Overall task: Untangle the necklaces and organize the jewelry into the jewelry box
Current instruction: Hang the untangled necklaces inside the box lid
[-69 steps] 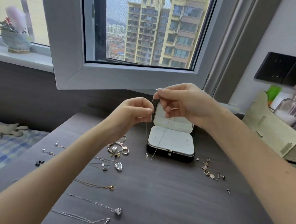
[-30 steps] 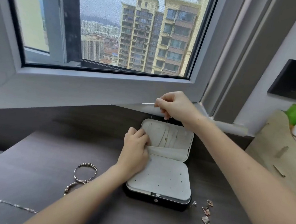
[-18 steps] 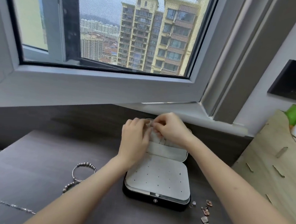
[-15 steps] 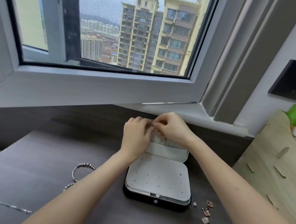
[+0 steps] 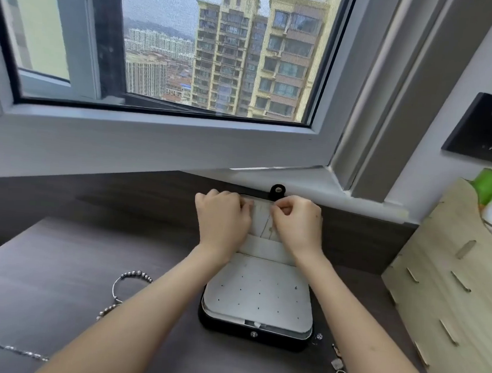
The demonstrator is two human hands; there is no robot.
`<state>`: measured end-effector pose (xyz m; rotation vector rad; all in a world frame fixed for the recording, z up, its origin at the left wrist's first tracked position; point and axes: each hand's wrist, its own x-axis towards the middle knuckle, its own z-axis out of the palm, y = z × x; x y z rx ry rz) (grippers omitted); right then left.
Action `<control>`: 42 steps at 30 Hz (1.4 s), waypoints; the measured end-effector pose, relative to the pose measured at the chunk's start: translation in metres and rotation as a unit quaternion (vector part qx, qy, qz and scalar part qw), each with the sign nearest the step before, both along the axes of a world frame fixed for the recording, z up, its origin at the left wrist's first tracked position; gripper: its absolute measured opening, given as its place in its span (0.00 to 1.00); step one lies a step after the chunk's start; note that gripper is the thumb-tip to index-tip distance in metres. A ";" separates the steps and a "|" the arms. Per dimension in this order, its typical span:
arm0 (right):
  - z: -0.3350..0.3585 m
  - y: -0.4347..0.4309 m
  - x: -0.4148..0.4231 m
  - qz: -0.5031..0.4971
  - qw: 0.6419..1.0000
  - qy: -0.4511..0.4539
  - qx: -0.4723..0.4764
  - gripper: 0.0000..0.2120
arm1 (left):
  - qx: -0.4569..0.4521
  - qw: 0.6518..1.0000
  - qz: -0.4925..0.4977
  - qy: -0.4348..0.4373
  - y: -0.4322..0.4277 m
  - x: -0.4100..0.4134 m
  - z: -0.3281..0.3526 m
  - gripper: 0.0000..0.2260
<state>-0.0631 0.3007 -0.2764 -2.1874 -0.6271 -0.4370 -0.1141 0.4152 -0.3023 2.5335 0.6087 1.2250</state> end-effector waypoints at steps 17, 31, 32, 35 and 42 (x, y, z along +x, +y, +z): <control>-0.004 0.008 -0.021 0.013 0.999 0.011 -0.031 0.07 | 0.179 0.983 -0.024 0.039 0.007 -0.009 -0.021 0.18; 0.001 0.010 -0.012 0.081 0.996 0.027 0.006 0.11 | 0.147 0.986 -0.023 0.073 0.000 -0.018 -0.020 0.12; -0.001 0.009 -0.012 0.074 0.997 0.025 0.003 0.11 | 0.139 0.987 -0.033 0.071 0.001 -0.018 -0.020 0.12; -0.003 0.006 -0.014 0.058 0.998 0.006 -0.020 0.11 | 0.106 0.990 -0.058 0.075 0.001 -0.020 -0.019 0.10; -0.004 0.006 -0.021 0.056 0.967 -0.019 -0.247 0.17 | 0.081 0.980 -0.078 0.161 0.001 -0.025 -0.010 0.17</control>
